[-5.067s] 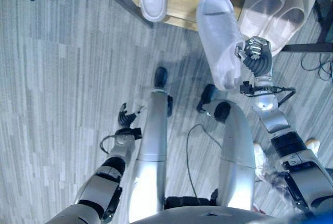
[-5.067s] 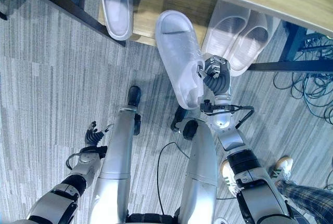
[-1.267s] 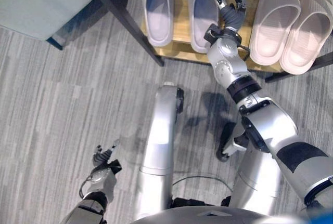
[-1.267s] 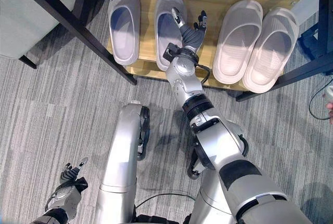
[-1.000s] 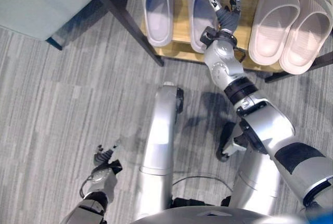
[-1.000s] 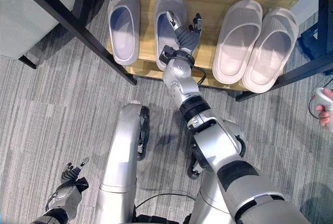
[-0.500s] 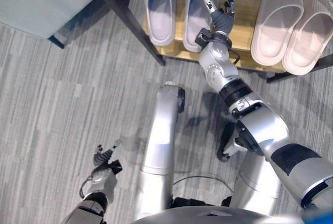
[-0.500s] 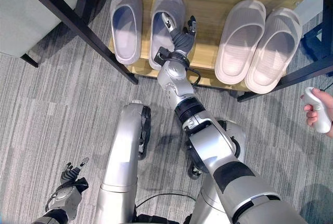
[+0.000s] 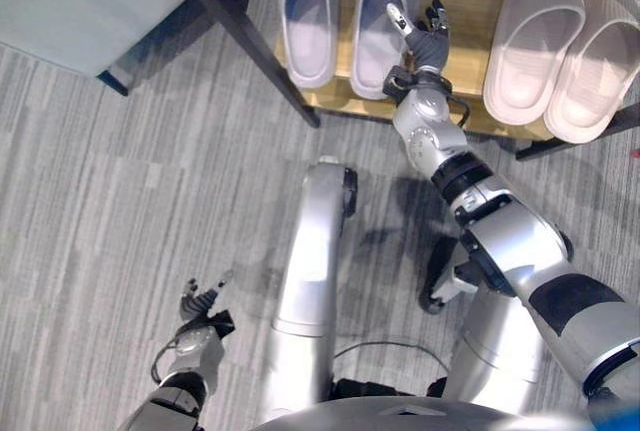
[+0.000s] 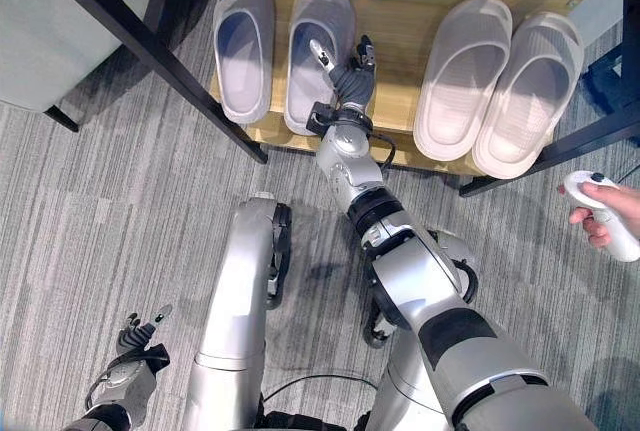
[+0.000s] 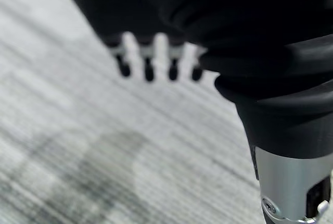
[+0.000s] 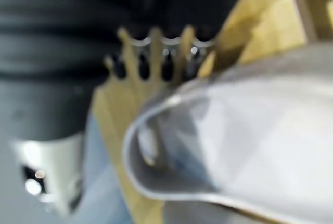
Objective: Arrange the slippers neatly on the shoe rack.
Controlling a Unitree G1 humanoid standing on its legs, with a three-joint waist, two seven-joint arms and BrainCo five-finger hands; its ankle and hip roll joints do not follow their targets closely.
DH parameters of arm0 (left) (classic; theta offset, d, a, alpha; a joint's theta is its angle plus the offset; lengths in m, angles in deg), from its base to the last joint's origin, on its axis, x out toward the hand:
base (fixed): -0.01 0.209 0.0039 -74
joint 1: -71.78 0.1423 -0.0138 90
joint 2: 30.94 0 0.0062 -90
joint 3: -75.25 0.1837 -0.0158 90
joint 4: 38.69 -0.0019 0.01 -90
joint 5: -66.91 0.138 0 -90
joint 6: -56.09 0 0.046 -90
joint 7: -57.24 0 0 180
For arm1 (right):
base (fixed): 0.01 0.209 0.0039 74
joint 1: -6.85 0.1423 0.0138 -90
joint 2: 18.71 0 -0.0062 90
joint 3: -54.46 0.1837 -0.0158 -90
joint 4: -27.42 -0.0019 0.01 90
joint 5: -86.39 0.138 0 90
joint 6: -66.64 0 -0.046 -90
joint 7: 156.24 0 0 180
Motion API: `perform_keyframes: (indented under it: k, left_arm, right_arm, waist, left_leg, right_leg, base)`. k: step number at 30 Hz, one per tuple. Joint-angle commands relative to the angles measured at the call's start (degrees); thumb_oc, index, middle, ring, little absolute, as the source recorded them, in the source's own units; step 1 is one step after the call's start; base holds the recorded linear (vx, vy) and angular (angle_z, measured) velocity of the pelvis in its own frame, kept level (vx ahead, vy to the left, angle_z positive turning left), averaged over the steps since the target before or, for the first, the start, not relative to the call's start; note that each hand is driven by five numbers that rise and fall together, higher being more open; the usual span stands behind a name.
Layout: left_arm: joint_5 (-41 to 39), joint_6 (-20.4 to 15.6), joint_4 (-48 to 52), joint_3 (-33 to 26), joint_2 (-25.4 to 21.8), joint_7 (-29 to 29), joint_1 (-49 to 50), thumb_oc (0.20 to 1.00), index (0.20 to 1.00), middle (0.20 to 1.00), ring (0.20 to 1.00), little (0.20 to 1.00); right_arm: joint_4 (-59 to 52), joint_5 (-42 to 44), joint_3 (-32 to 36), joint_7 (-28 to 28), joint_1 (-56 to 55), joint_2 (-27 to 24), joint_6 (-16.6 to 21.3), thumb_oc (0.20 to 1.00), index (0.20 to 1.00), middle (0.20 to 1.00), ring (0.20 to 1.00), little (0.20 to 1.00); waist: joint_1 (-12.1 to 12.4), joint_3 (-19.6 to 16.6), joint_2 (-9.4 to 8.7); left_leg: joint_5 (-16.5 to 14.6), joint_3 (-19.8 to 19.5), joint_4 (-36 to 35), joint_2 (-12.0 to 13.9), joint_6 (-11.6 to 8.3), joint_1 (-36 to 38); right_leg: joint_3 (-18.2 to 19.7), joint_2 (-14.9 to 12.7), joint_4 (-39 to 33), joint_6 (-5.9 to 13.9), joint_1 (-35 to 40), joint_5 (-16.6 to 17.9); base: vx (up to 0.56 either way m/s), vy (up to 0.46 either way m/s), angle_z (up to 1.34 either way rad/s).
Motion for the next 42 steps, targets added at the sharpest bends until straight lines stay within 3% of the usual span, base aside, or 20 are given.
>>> perform_keyframes:
  k: [1, 7, 11, 13, 17, 22, 26, 29, 31, 32, 33, 35, 38, 40, 42]
  left_arm:
    - [1.3, -1.6, 1.2, 3.4, -3.2, 0.6, 4.1, 1.0, 1.0, 1.0, 1.0, 1.0]
    - [1.6, -1.9, 0.4, 2.9, -3.2, 1.0, 4.3, 1.0, 1.0, 1.0, 1.0, 1.0]
    - [2.0, -1.9, 0.0, 1.7, -2.9, 1.1, 4.5, 1.0, 1.0, 1.0, 1.0, 1.0]
    - [2.9, -2.4, 1.9, 0.7, -2.7, 1.4, 5.6, 1.0, 1.0, 1.0, 1.0, 1.0]
    - [4.4, -2.7, 4.5, -0.4, -3.0, 1.7, 6.9, 1.0, 1.0, 1.0, 1.0, 1.0]
    - [5.9, -2.4, 5.9, -3.7, -3.4, 2.7, 6.4, 1.0, 1.0, 1.0, 1.0, 1.0]
    - [7.7, -2.7, 10.0, -4.0, -3.5, 3.7, 2.8, 1.0, 1.0, 1.0, 1.0, 1.0]
    - [9.5, -2.4, 14.0, -3.1, -3.0, 5.1, -2.6, 1.0, 1.0, 1.0, 1.0, 1.0]
    - [9.8, -2.5, 16.1, -2.8, -2.8, 5.6, -2.9, 1.0, 1.0, 1.0, 1.0, 1.0]
    - [10.7, -2.4, 18.9, -1.9, -2.4, 6.4, -2.5, 1.0, 1.0, 1.0, 1.0, 1.0]
    - [12.9, -2.7, 20.6, -0.7, -1.2, 7.1, -2.0, 1.0, 1.0, 1.0, 1.0, 1.0]
    - [15.4, -3.0, 21.6, 0.4, -0.8, 6.9, -1.4, 1.0, 1.0, 1.0, 1.0, 1.0]
    - [14.3, -2.1, 19.0, 1.3, 3.4, 8.8, -0.7, 1.0, 1.0, 1.0, 1.0, 1.0]
    - [14.9, -1.8, 20.1, 1.9, 3.6, 10.1, 0.1, 1.0, 1.0, 1.0, 1.0, 1.0]
    - [14.9, -1.8, 20.1, 1.9, 3.6, 10.1, 0.1, 1.0, 1.0, 1.0, 1.0, 1.0]
  right_arm:
    - [-2.3, -0.4, -5.3, -3.4, 6.6, 0.2, 0.0, 1.0, 1.0, 1.0, 1.0, 1.0]
    - [-2.3, -3.1, -7.2, -4.5, 7.7, -0.7, -0.3, 1.0, 1.0, 1.0, 1.0, 1.0]
    - [-9.8, -8.5, -7.5, -3.5, 5.5, -3.4, 0.5, 1.0, 1.0, 1.0, 1.0, 1.0]
    - [-19.4, -14.6, -6.1, -2.5, 0.7, -8.4, 0.8, 1.0, 1.0, 1.0, 1.0, 1.0]
    - [-27.1, -21.6, -3.5, -1.1, -4.6, -14.6, 0.4, 1.0, 1.0, 1.0, 1.0, 1.0]
    - [-38.5, -25.4, -1.7, -4.1, -12.7, -17.7, -0.7, 1.0, 1.0, 1.0, 1.0, 1.0]
    - [-40.9, -27.0, -2.2, -7.2, -14.8, -17.3, -1.7, 1.0, 1.0, 1.0, 1.0, 1.0]
    - [-39.1, -24.3, -3.5, -11.1, -18.2, -13.2, -1.3, 1.0, 1.0, 1.0, 1.0, 1.0]
    - [-38.3, -24.1, -4.2, -12.1, -20.7, -12.5, -1.2, 1.0, 1.0, 1.0, 1.0, 1.0]
    - [-38.1, -23.3, -4.7, -13.8, -25.8, -11.8, -1.0, 1.0, 1.0, 1.0, 1.0, 1.0]
    - [-37.6, -26.3, -4.9, -15.3, -34.2, -12.3, -1.7, 1.0, 1.0, 1.0, 1.0, 1.0]
    - [-37.3, -27.9, -4.3, -16.2, -40.2, -13.0, -1.9, 1.0, 1.0, 1.0, 1.0, 1.0]
    - [-34.9, -26.2, -1.1, -18.7, -55.0, -11.9, -1.9, 1.0, 1.0, 1.0, 1.0, 1.0]
    - [-33.8, -27.0, 0.1, -19.8, -58.3, -13.0, -2.4, 1.0, 1.0, 1.0, 1.0, 1.0]
    - [-33.8, -27.0, 0.1, -19.8, -58.3, -13.1, -2.4, 1.0, 1.0, 1.0, 1.0, 1.0]
  waist:
    - [3.2, 2.1, 1.05]
    - [3.1, 2.1, 0.89]
    - [2.4, 2.1, 0.22]
    - [1.4, 2.1, -0.47]
    - [0.5, 2.1, -0.52]
    - [-1.1, 2.1, -1.86]
    - [-1.9, 2.1, -2.78]
    - [-2.0, 2.1, -2.27]
    - [-2.0, 0.5, -1.92]
    - [-2.2, -0.6, -2.23]
    - [-2.9, -1.3, -3.44]
    - [-3.1, -1.4, -4.16]
    - [-4.4, -4.0, -7.66]
    - [-5.1, -5.7, -8.61]
    - [-5.1, -5.4, -8.52]
  left_leg:
    - [-13.0, -0.1, 4.7, -1.6, 6.16, 4.8]
    - [-12.9, -0.1, 4.8, -1.5, 6.02, 4.8]
    - [-12.7, -0.2, 4.8, -1.6, 6.02, 4.8]
    - [-12.4, -0.1, 4.8, -1.5, 6.01, 4.8]
    - [-11.3, 0.0, 3.7, -1.7, 5.69, 4.8]
    - [-8.0, 1.5, -1.5, -1.7, 4.92, 4.8]
    - [-3.0, 2.0, -11.8, -2.4, 3.9, 4.8]
    - [4.2, 0.4, -22.8, -2.1, 3.45, 4.8]
    - [7.1, -0.5, -28.0, -2.1, 3.17, 4.9]
    - [9.8, -1.3, -34.2, -1.9, 2.67, 7.8]
    - [13.2, -1.8, -44.5, -1.6, 1.85, 15.9]
    - [15.6, -2.1, -52.1, -1.7, 1.17, 21.6]
    - [22.6, -2.9, -74.7, -0.9, 0.24, 40.0]
    - [25.2, -2.8, -83.1, -1.0, -0.42, 46.7]
    - [25.4, -2.8, -83.6, -0.9, -0.44, 47.3]
  right_leg:
    - [6.4, 1.2, -1.8, -3.0, 0.4, 5.4]
    - [6.6, 1.3, -1.6, -3.15, 0.4, 5.3]
    - [6.6, 1.5, -1.6, -3.09, 0.4, 5.3]
    - [6.9, 1.7, -1.7, -3.0, 0.4, 5.4]
    - [7.3, 1.8, -2.1, -2.89, 0.4, 5.6]
    - [7.6, 1.6, -5.2, -2.63, 0.4, 6.7]
    - [6.2, 0.6, -13.4, -2.22, 1.2, 9.0]
    - [0.5, -2.4, -24.6, -0.97, 4.0, 11.5]
    - [-2.2, -3.2, -29.8, -0.36, 5.1, 12.6]
    - [-4.4, -4.0, -35.6, 0.29, 8.4, 13.8]
    - [-7.0, -4.2, -45.8, 1.23, 16.5, 16.5]
    - [-9.0, -4.4, -52.6, 1.9, 22.2, 18.3]
    - [-13.9, -3.9, -73.1, 4.9, 39.4, 25.4]
    - [-16.0, -2.9, -79.9, 6.57, 45.1, 28.7]
    - [-16.1, -2.8, -80.3, 6.57, 45.7, 28.9]
  base:
    - [0.0, 0.0, 0.0]
    - [0.0, 0.0, 0.0]
    - [0.0, 0.0, 0.0]
    - [0.0, 0.0, 0.0]
    - [-0.02, -0.04, -0.01]
    - [-0.06, -0.098, 0.02]
    - [-0.15, -0.064, 0.16]
    - [-0.2, 0.043, 0.32]
    - [-0.17, 0.086, 0.28]
    - [-0.23, 0.079, 0.42]
    - [-0.23, 0.076, 0.65]
    - [-0.14, 0.042, 0.57]
    - [-0.01, 0.035, 0.23]
    - [0.05, 0.011, 0.13]
    - [0.05, -0.009, -0.07]
